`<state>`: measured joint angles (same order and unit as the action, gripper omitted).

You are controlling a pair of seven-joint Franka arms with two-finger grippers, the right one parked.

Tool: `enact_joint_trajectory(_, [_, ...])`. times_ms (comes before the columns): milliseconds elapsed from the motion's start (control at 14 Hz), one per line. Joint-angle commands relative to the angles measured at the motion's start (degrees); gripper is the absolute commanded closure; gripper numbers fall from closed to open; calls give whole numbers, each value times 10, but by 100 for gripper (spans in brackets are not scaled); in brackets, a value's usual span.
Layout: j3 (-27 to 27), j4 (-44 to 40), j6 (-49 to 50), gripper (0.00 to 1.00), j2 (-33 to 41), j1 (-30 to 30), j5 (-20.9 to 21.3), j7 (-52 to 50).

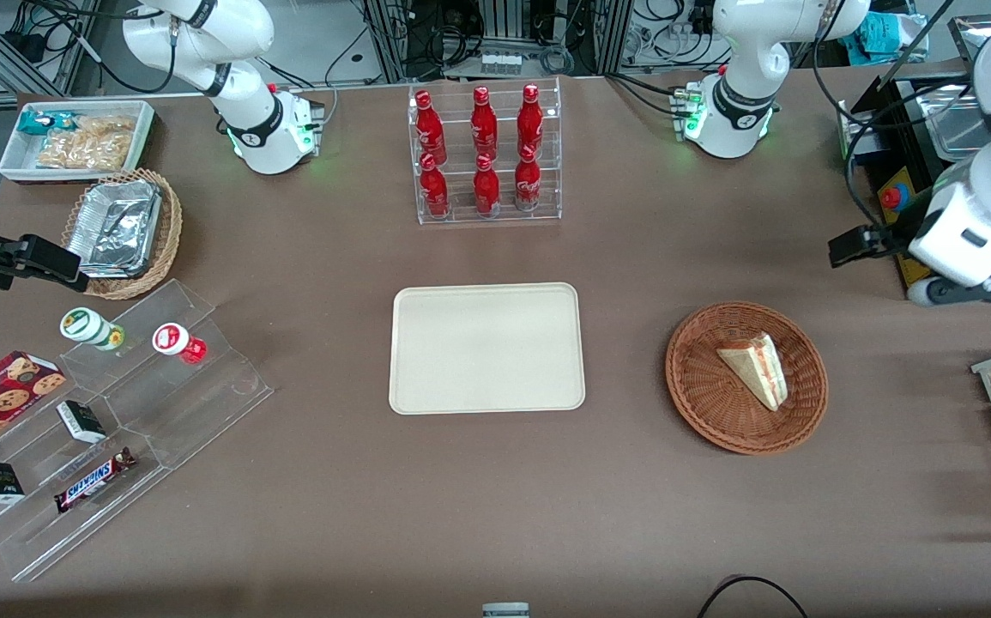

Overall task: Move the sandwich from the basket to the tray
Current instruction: 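Move the left gripper over the wrapped sandwich in the wicker basket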

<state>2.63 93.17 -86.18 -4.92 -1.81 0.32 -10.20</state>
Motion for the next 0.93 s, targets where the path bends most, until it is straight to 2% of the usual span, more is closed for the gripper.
enact_joint_trajectory(0, [0,10,-42,0,-46,1,0,9])
enact_joint_trajectory(214, [0,45,-110,0,-71,-3,4,8])
enact_joint_trajectory(500, [0,144,-238,0,-63,-3,4,-8])
enact_joint_trajectory(857, [1,265,-390,0,-35,-6,4,-137])
